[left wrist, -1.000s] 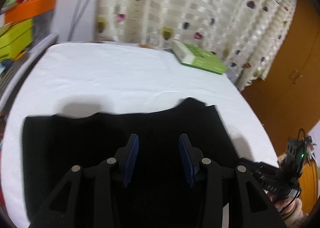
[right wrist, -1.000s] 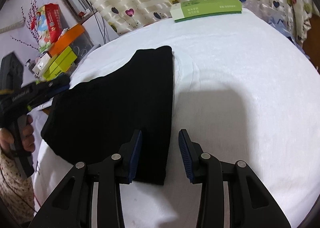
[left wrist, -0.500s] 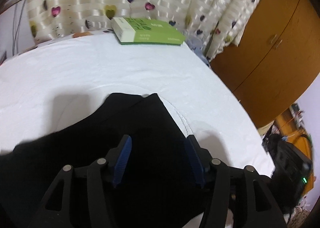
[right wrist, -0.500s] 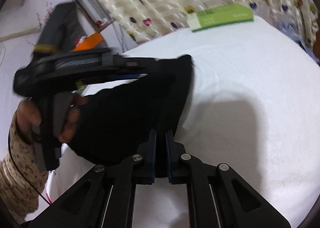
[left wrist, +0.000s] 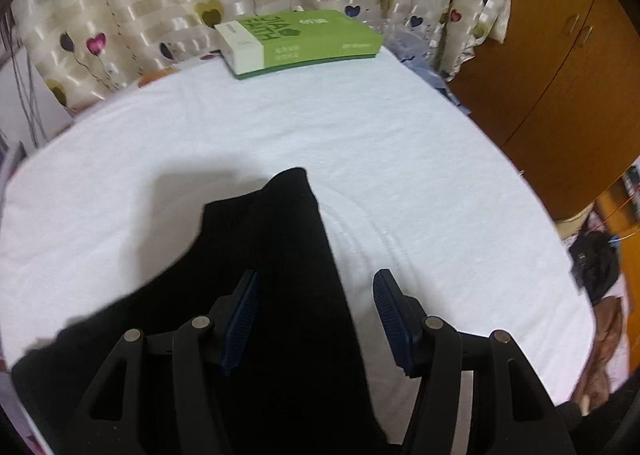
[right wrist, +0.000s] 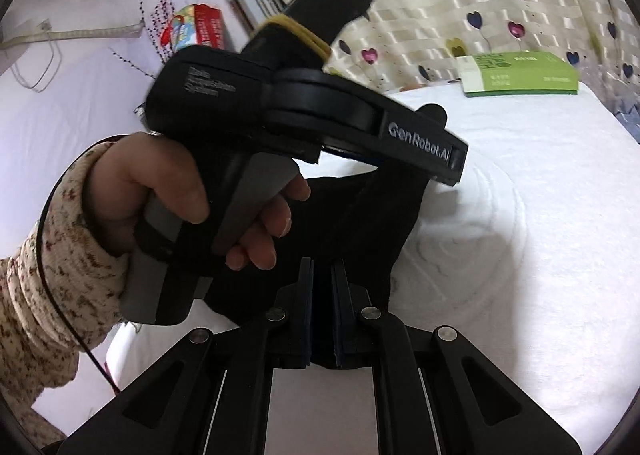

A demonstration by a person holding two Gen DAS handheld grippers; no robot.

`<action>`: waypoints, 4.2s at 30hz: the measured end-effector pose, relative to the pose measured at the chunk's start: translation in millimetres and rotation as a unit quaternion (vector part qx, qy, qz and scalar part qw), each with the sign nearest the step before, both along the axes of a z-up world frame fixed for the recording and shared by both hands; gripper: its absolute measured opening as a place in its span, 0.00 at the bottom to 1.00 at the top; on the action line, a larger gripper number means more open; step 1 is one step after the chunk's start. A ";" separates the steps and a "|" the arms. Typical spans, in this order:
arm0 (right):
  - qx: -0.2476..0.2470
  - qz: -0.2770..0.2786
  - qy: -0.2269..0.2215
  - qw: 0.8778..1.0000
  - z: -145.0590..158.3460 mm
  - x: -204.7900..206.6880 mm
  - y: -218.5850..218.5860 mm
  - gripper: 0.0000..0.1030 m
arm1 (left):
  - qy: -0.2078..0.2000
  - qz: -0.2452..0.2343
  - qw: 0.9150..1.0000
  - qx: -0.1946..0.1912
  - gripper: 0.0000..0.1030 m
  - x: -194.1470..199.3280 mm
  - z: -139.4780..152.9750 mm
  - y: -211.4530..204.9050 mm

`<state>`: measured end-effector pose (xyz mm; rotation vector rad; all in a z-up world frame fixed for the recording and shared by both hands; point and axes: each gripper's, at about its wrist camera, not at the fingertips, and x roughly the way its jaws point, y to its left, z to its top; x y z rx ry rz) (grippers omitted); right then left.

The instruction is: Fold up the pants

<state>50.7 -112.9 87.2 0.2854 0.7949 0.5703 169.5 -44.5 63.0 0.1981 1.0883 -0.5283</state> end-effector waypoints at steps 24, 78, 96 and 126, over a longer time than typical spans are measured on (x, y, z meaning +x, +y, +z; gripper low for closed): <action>0.030 0.137 -0.048 0.989 39.2 15.9 102.2 0.07 | -0.042 0.104 0.989 -0.095 0.15 -1.0 42.9 155.8; -0.171 0.302 -0.097 0.933 -21.8 34.9 232.4 0.53 | -0.071 0.269 0.951 -0.138 0.43 -71.4 -4.3 359.3; -0.295 0.280 -0.163 0.899 -52.8 36.6 288.0 0.67 | -0.031 0.344 0.916 -0.204 0.54 -103.3 -33.6 382.6; -0.164 0.207 -0.121 0.957 -33.5 50.5 243.5 0.27 | 0.089 0.329 0.871 -0.354 0.67 -67.5 -65.9 373.2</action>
